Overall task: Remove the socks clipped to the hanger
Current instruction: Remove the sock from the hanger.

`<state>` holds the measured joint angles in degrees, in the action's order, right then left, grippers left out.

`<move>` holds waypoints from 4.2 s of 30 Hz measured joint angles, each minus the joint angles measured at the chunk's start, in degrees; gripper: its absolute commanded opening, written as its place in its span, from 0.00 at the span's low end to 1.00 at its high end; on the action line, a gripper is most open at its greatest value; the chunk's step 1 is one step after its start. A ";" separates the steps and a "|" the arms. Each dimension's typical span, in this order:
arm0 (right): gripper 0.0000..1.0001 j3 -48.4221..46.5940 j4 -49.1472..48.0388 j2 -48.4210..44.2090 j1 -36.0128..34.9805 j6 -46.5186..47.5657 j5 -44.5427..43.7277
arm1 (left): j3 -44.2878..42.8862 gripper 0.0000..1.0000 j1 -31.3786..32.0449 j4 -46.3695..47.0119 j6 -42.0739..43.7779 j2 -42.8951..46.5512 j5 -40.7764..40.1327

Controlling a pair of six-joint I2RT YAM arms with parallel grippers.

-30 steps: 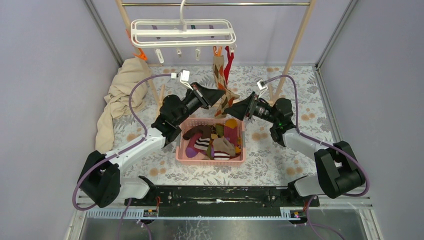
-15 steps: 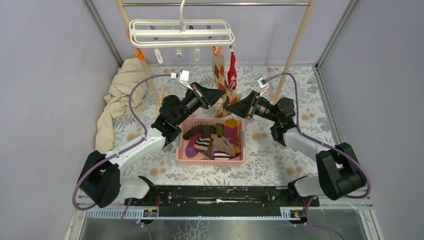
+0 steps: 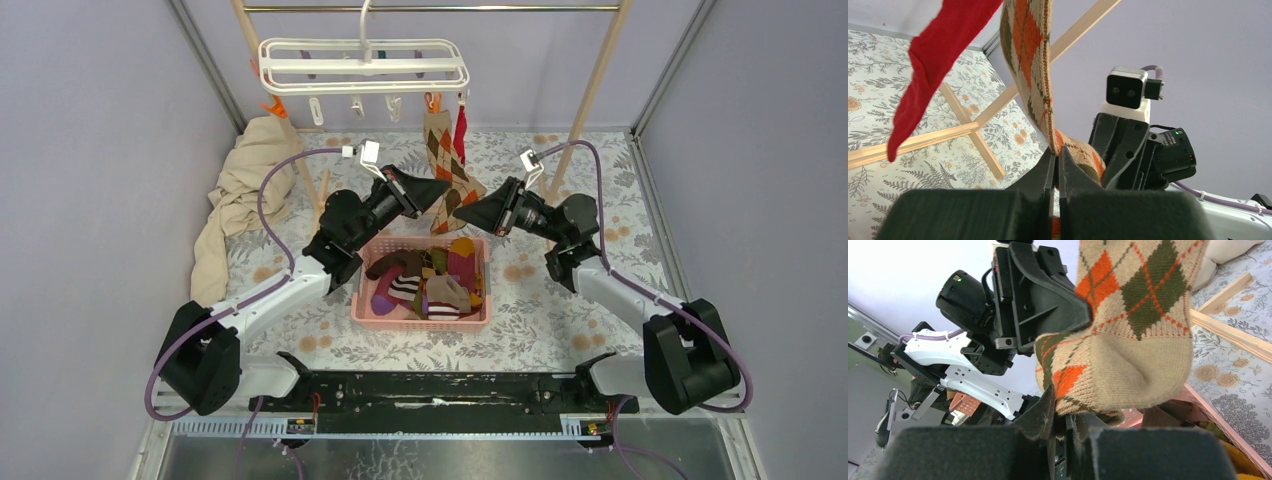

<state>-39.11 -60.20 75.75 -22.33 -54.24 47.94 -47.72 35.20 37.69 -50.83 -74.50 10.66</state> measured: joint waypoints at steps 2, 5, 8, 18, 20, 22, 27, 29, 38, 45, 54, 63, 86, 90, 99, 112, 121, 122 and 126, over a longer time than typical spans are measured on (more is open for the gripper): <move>0.00 0.00 0.98 -1.31 0.02 0.20 0.07 | 0.00 0.04 0.00 0.00 0.04 0.00 -0.04; 0.00 0.00 2.71 -3.45 0.00 0.87 0.13 | 0.00 0.04 0.00 0.00 0.11 0.00 -0.09; 0.00 0.00 4.74 -5.42 0.00 1.92 0.13 | 0.02 0.04 0.00 0.00 0.15 0.00 -0.07; 0.00 0.04 13.09 -10.10 0.02 6.51 -0.44 | 0.68 0.04 0.02 0.07 0.15 0.00 -0.02; 0.00 0.04 14.84 -10.80 0.00 7.41 -0.48 | 0.70 0.04 0.02 0.07 0.15 0.00 -0.02; 0.10 0.07 16.33 -11.34 0.02 8.31 -0.55 | 0.70 0.04 0.02 0.07 0.15 0.00 0.00; 0.69 0.09 20.55 -11.98 0.02 10.54 -0.79 | 0.70 0.04 0.00 0.04 0.15 0.00 -0.11; 0.84 0.15 22.56 -12.15 0.02 11.87 -0.83 | 0.70 0.04 0.00 0.04 0.15 0.00 -0.15; 1.00 0.24 33.29 -13.14 0.02 18.12 -3.91 | 0.74 0.04 0.00 0.02 0.13 0.00 -0.15; 1.00 0.44 38.86 -13.11 0.02 19.91 -9.31 | 0.74 0.04 0.00 0.04 -0.70 0.20 0.44; 1.00 1.49 30.56 -10.05 0.02 18.47 -10.78 | 0.74 0.04 0.00 0.46 -3.63 0.33 2.08; 1.00 1.46 17.35 -1.31 0.02 12.20 -8.24 | 0.96 0.05 0.00 3.89 -7.26 0.28 3.63; 0.00 1.46 1.92 0.79 0.04 2.29 -0.87 | 1.11 0.61 -0.92 3.13 -5.60 -2.91 4.33; 0.00 0.83 6.08 -0.17 0.04 3.43 -0.87 | -1.03 0.79 -1.66 -2.12 -2.51 -2.10 3.76; 0.00 -4.24 11.82 -0.17 0.11 1.33 0.87 | -9.25 0.87 -4.98 -8.92 4.26 -0.44 4.28; 0.00 -10.01 15.96 -0.17 0.26 -2.47 5.49 | -18.14 0.87 -10.10 -8.52 9.16 -8.66 8.07; 0.00 -11.65 19.52 -0.17 0.26 -3.06 7.21 | -18.93 0.85 -10.32 -5.84 10.08 -11.06 7.15; 0.00 -11.98 20.20 -0.17 0.26 -3.02 7.26 | -18.95 0.85 -10.34 -5.53 10.12 -11.13 6.97; 0.00 -12.94 22.27 -0.17 0.28 -2.60 7.37 | -19.10 0.84 -10.58 -3.93 10.47 -11.17 6.01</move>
<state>-52.05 -37.93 75.57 -22.04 -56.84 55.31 -66.83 24.62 33.76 -40.36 -85.67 16.67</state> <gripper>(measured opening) 0.033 0.849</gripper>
